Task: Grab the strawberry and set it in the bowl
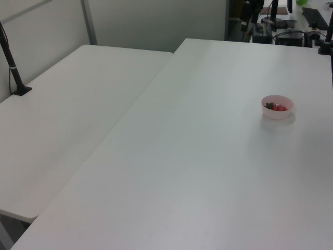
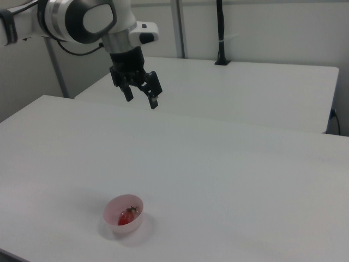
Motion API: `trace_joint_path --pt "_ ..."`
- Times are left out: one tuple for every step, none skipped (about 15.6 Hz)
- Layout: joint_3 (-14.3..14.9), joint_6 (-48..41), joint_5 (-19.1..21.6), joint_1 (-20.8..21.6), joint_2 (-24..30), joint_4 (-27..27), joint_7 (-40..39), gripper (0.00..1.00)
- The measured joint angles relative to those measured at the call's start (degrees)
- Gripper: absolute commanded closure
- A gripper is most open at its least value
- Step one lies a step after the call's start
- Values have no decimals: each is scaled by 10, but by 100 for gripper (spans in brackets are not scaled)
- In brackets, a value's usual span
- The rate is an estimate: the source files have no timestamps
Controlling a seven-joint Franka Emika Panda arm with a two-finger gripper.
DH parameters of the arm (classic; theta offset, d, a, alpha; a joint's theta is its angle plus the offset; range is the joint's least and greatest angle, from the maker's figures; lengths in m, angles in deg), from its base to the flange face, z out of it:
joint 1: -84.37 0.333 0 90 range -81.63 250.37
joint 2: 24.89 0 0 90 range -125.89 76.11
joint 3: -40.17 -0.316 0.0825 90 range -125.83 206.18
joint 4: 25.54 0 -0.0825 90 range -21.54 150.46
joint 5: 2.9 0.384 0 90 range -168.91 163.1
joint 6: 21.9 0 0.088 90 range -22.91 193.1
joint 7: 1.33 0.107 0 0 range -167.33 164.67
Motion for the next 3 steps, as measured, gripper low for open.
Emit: trace_joint_path --pt "0 0 0 6 0 -1 4 0" --pt "0 0 0 9 0 -1 6 0" --pt "0 0 0 10 0 -1 6 0"
